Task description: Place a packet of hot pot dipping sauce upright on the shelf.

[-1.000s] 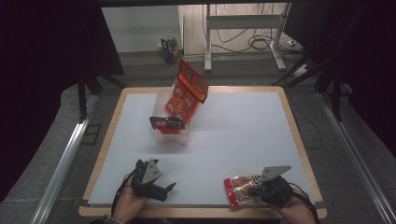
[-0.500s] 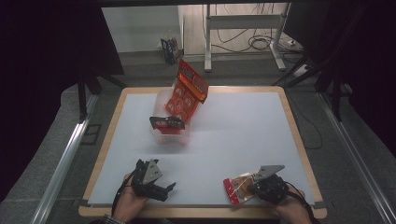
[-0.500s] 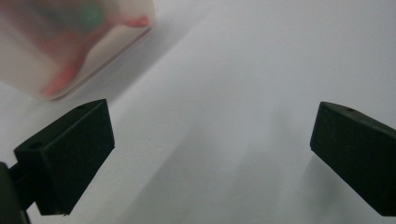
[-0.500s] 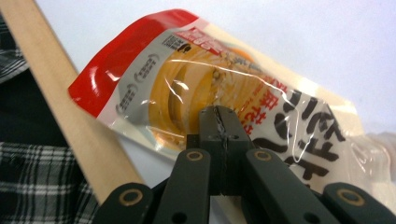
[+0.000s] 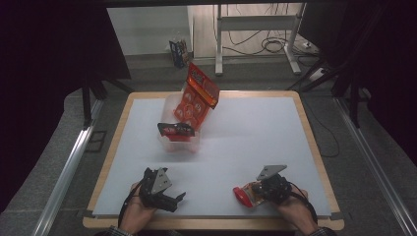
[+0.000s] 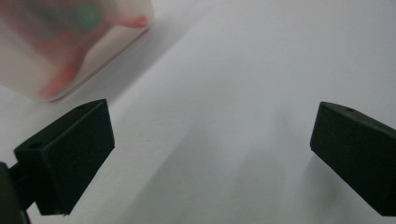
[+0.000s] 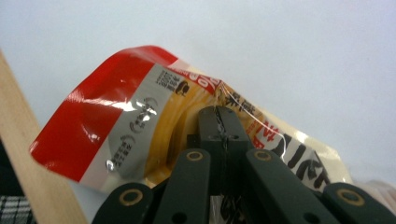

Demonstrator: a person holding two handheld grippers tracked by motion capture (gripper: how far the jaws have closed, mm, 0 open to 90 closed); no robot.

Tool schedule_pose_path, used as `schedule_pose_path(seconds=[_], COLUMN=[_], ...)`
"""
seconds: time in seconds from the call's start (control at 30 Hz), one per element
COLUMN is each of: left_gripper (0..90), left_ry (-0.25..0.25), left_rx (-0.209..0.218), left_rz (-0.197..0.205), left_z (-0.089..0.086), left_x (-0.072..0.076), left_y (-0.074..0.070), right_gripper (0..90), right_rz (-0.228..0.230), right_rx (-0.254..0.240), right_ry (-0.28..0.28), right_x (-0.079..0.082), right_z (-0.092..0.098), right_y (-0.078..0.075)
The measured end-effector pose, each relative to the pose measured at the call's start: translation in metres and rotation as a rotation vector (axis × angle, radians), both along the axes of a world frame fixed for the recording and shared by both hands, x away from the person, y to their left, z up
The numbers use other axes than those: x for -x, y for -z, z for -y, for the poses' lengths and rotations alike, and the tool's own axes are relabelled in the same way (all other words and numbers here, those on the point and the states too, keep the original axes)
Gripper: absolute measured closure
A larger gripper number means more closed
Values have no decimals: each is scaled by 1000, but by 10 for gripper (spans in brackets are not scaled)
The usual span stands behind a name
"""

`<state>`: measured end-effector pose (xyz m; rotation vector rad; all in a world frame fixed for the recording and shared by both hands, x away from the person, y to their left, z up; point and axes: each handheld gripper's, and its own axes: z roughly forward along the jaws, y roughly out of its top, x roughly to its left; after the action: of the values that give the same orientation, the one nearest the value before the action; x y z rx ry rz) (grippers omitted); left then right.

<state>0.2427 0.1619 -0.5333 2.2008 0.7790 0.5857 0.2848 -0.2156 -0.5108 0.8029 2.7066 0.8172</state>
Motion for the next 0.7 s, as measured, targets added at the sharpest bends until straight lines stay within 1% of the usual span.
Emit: schedule_pose_path(seconds=[0.17,0.23,0.27,0.3,0.37,0.4,0.43,0.5,0.57,0.63,0.67,0.7], left_gripper=[0,0,0,0,0,0,0,0,0,0,0,0], left_ry=[1,0,-4,-2,-8,-7,-8,-8,-9,-9,-8,-10], left_rx=[-5,-6,2,-4,8,3,3,2,4,3,0,2], left_rz=[1,2,3,2,4,2,3,3,5,4,3,2], left_z=[1,1,1,0,-1,-2,-2,-2,-1,0,0,1], left_x=[0,0,0,0,0,0,0,0,1,1,1,1], left_y=[0,0,0,0,0,0,0,0,0,1,1,1], right_gripper=[891,891,891,891,890,890,890,890,890,890,890,890], right_rz=[18,17,12,3,-15,-27,-38,-38,-52,-54,-48,-58], right_rx=[16,14,11,2,-20,-32,-43,-37,-44,-45,-62,-85], right_ry=[0,2,4,7,17,21,21,16,21,25,30,38], right_x=[-7,-10,-10,-11,-9,-8,-6,0,9,15,20,25], right_z=[-9,-10,-10,-9,-5,-3,-1,4,12,18,22,26], right_y=[1,1,0,0,-2,-2,-4,-6,-6,-5,-5,-7])
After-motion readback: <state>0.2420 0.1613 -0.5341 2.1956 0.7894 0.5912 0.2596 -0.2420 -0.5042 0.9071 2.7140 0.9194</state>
